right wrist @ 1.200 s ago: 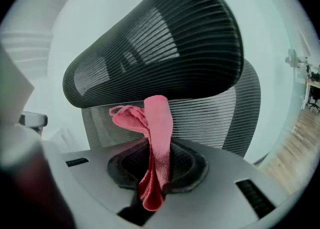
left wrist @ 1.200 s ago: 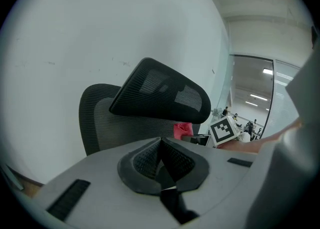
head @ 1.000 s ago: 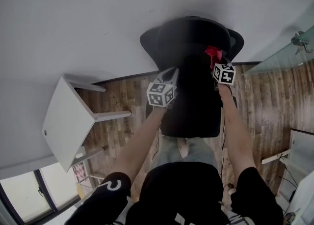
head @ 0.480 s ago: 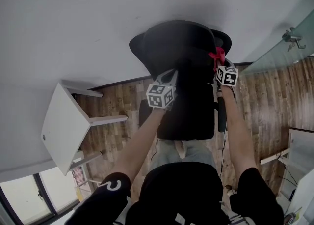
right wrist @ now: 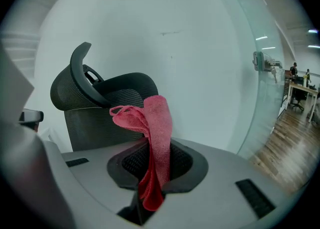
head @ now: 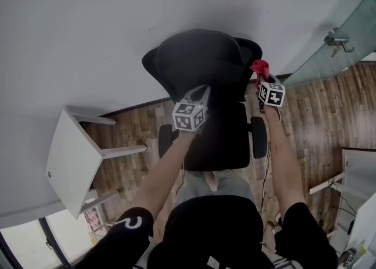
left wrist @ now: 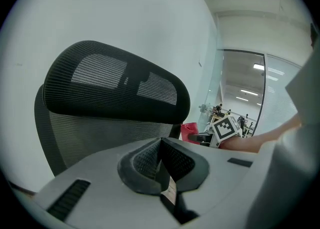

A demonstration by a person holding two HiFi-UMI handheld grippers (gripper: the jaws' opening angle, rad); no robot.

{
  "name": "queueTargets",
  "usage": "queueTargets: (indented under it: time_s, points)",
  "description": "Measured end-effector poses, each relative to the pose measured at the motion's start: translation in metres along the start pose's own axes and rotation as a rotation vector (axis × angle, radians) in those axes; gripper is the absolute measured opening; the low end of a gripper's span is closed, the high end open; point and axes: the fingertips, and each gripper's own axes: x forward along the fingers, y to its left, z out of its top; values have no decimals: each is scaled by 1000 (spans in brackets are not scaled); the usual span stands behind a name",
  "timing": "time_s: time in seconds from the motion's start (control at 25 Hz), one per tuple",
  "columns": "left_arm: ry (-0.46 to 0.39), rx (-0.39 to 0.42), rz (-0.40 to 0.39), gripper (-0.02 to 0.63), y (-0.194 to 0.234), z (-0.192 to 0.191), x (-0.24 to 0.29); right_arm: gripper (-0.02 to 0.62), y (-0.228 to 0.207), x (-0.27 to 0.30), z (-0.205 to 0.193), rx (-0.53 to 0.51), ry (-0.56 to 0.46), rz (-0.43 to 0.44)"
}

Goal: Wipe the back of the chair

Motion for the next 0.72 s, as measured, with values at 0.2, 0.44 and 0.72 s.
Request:
queueTargets:
  time_s: [0.2,0.44,0.72]
  points:
    - [6,2,-8,23,0,-3,-2,67,10,-5,-7,-7,5,12]
    - [12,-9,3,23,15,-8,-16,67,51,0,-20,-30,29,58]
    - [9,-26,40,23,56,-14,-52,67,122,15,-36,-52,56,123]
